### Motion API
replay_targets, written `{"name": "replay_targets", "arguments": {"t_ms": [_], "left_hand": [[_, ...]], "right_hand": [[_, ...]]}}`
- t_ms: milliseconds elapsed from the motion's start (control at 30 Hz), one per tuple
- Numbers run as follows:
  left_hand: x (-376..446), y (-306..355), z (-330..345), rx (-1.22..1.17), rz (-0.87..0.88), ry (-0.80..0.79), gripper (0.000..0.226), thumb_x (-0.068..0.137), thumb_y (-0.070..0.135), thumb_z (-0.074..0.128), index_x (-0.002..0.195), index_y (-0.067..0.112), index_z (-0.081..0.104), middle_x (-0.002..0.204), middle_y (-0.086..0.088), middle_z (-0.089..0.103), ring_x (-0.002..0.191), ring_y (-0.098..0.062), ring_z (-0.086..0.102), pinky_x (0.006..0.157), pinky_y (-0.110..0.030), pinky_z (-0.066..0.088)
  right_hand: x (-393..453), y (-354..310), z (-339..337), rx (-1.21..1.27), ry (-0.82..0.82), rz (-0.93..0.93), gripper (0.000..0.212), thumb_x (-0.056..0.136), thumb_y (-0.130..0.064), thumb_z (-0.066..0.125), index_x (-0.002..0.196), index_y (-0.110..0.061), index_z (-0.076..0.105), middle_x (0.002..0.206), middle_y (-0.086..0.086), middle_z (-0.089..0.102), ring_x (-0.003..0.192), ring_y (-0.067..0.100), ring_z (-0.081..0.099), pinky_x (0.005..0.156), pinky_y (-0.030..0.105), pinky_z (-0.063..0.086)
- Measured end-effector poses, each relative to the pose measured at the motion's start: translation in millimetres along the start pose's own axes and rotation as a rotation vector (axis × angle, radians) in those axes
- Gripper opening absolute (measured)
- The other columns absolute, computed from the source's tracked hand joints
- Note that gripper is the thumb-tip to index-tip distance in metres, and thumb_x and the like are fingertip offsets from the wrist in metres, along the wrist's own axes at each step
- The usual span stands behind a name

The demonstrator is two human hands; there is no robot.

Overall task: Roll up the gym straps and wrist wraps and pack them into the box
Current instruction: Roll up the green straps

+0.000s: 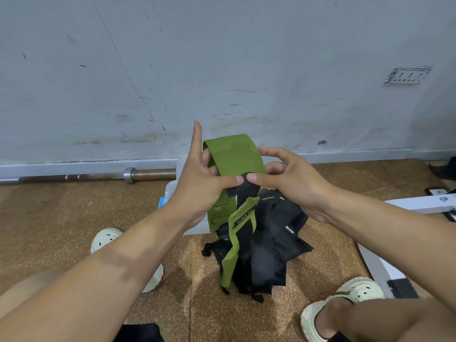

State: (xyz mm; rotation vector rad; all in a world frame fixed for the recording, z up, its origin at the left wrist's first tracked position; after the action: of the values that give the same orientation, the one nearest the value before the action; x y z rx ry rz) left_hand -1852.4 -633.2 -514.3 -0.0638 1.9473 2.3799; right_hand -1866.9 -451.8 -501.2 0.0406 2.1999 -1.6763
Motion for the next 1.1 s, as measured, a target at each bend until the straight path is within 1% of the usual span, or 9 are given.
{"name": "replay_targets", "arguments": {"t_ms": [133,267,467,667,800,867,967,1033,1100], "left_hand": [[-3,2,1,0.038,-0.004,0.011,0.133,0.078,-0.026,0.069,0.159,0.044,-0.01,0.134,0.002,0.065,0.107,-0.023,0.074,0.084,-0.039,0.061],[-8,4,2,0.128,0.018,0.027,0.139,0.077,-0.023,0.072,0.155,0.052,-0.016,0.126,0.011,0.069,0.105,-0.025,0.074,0.091,-0.056,0.058],[-11,2,4,0.169,0.032,0.035,0.141,0.078,-0.023,0.071,0.152,0.053,-0.022,0.124,0.012,0.069,0.099,-0.023,0.076,0.087,-0.045,0.061],[1,-3,-6,-0.088,-0.097,0.183,0.13,0.085,-0.015,0.069,0.155,0.043,-0.023,0.116,-0.007,0.075,0.098,-0.023,0.075,0.08,-0.038,0.061],[13,2,-25,-0.196,-0.148,0.356,0.129,0.08,-0.004,0.078,0.159,0.041,-0.014,0.145,-0.02,0.055,0.111,-0.023,0.071,0.104,-0.048,0.052],[17,5,-33,-0.172,-0.136,0.421,0.119,0.085,-0.003,0.074,0.161,0.037,-0.009,0.147,-0.019,0.052,0.113,-0.025,0.07,0.104,-0.048,0.052],[18,9,-40,-0.105,-0.09,0.49,0.102,0.095,-0.001,0.064,0.163,0.03,-0.006,0.137,-0.009,0.061,0.102,-0.019,0.072,0.092,-0.042,0.059],[17,7,-39,-0.067,-0.097,0.497,0.101,0.095,0.005,0.067,0.163,0.024,-0.005,0.125,-0.005,0.068,0.104,-0.02,0.071,0.099,-0.045,0.055],[15,3,-35,-0.031,-0.135,0.46,0.103,0.092,0.014,0.073,0.164,0.022,-0.001,0.122,-0.002,0.071,0.111,-0.021,0.07,0.105,-0.047,0.052]], "right_hand": [[-3,-2,3,0.001,0.0,-0.016,0.069,0.086,-0.012,0.082,0.144,-0.028,0.048,0.103,0.006,0.08,0.096,0.022,0.077,0.098,0.04,0.057],[-4,1,8,0.007,0.027,-0.005,0.072,0.086,-0.01,0.082,0.144,-0.028,0.044,0.1,0.005,0.08,0.093,0.018,0.078,0.098,0.038,0.056],[-1,5,11,0.021,0.034,0.053,0.07,0.085,-0.004,0.082,0.142,-0.022,0.045,0.099,0.003,0.08,0.088,0.015,0.078,0.08,0.028,0.058],[0,4,11,-0.086,-0.153,0.09,0.075,0.085,-0.005,0.082,0.147,-0.018,0.041,0.099,0.003,0.081,0.099,0.014,0.076,0.109,0.038,0.048],[-4,16,17,-0.19,-0.313,0.15,0.072,0.082,-0.005,0.084,0.144,-0.016,0.049,0.1,0.007,0.081,0.102,0.017,0.076,0.115,0.043,0.043],[-7,22,19,-0.29,-0.388,0.17,0.062,0.082,-0.006,0.085,0.136,-0.018,0.056,0.098,0.004,0.081,0.1,0.015,0.076,0.111,0.04,0.047],[-5,30,19,-0.42,-0.45,0.177,0.059,0.08,-0.024,0.089,0.132,-0.021,0.061,0.102,0.004,0.08,0.098,0.011,0.076,0.103,0.034,0.049],[-1,29,16,-0.46,-0.396,0.155,0.073,0.077,-0.054,0.085,0.138,-0.025,0.057,0.123,0.0,0.074,0.116,0.012,0.068,0.112,0.036,0.043],[3,22,10,-0.386,-0.314,0.153,0.066,0.085,-0.065,0.069,0.136,-0.024,0.058,0.123,-0.005,0.074,0.118,0.012,0.066,0.114,0.038,0.044]]}}
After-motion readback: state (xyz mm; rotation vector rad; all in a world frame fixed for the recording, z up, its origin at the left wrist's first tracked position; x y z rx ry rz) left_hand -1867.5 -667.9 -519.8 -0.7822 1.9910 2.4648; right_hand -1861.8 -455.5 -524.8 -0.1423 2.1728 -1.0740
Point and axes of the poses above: each hand's wrist, its own x-axis towards the middle knuckle, its own z-axis out of the palm, y = z × x, the point moved 4 cm from there along x, towards the middle knuckle
